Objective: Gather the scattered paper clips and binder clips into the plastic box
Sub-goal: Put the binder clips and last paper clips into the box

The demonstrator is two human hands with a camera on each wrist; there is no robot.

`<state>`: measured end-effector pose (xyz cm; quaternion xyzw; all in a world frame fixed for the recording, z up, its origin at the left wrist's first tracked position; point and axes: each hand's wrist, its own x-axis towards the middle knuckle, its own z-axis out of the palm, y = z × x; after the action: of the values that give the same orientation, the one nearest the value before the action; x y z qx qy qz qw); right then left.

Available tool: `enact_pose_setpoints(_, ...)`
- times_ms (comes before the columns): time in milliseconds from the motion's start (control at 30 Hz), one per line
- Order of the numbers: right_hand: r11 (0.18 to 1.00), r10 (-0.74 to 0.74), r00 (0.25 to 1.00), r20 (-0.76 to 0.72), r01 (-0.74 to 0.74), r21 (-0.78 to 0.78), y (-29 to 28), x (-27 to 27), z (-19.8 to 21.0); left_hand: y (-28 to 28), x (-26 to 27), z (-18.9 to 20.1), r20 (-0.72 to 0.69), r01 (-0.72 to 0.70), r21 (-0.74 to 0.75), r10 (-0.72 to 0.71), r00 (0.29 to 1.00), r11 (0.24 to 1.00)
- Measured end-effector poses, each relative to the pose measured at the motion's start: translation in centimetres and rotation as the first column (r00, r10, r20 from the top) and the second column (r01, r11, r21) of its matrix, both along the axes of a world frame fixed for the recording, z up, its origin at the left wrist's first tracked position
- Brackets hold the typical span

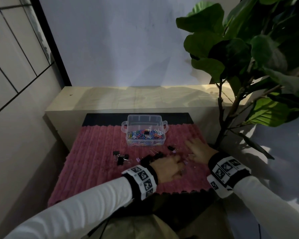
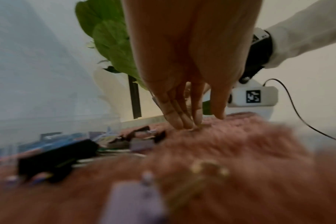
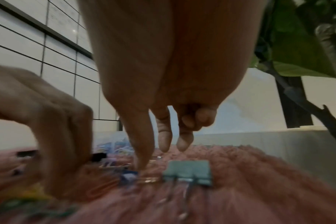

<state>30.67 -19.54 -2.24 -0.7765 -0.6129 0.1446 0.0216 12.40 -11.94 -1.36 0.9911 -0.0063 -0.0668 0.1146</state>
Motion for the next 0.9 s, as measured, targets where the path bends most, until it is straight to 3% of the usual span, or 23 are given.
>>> enact_pose_setpoints(67, 0.999, 0.040, 0.999, 0.003, -0.040, -0.001, -0.1, -0.9, -0.1, -1.1, 0.5, -0.5, -0.081, -0.061, -0.034, 0.058, 0.995, 0.998)
enact_pose_setpoints(267, 0.993, 0.114, 0.991, -0.062, -0.115, -0.007, -1.0, -2.1, -0.9, -1.5, 1.5, -1.5, -0.041, -0.308, -0.251, 0.308, 0.951, 0.918)
enact_pose_setpoints(467, 0.986, 0.164, 0.986, -0.036, -0.165, -0.028, -0.5, -2.5, -0.4, -1.7, 2.6, 0.0, -0.072, -0.347, -0.190, 0.340, 0.938, 0.918)
enact_pose_setpoints(533, 0.984, 0.173, 0.982, -0.072, -0.175, -0.020, -0.6, -2.4, -0.2, -0.8, 2.5, 0.1, -0.104, -0.339, -0.270, 0.322, 0.941, 0.901)
enact_pose_setpoints(600, 0.988, 0.155, 0.973, -0.169, -0.150, 0.044, -0.8, -2.1, -0.3, 0.8, 2.0, -0.2, -0.169, -0.387, -0.446, 0.349, 0.922, 0.807)
enact_pose_setpoints(667, 0.991, 0.084, 0.952, -0.294, -0.049, 0.127, -1.3, -1.6, -0.3, 2.5, 1.0, -0.4, -0.261, -0.455, -0.654, 0.385, 0.885, 0.604)
enact_pose_setpoints(767, 0.947, -0.053, 0.794, -0.606, 0.233, 0.222, -2.0, -1.5, 0.4, 4.5, -1.2, 0.8, -0.292, -0.464, -0.800, 0.430, 0.854, 0.380)
enact_pose_setpoints(800, 0.923, -0.089, 0.702, -0.706, 0.324, 0.206, -2.2, -1.6, 0.7, 5.1, -1.9, 1.4, -0.289, -0.453, -0.827, 0.441, 0.850, 0.332)
enact_pose_setpoints(900, 0.868, -0.169, 0.331, -0.928, 0.497, 0.020, -2.0, -2.1, 1.3, 7.6, -3.8, 3.1, -0.236, -0.411, -0.876, 0.519, 0.822, 0.252)
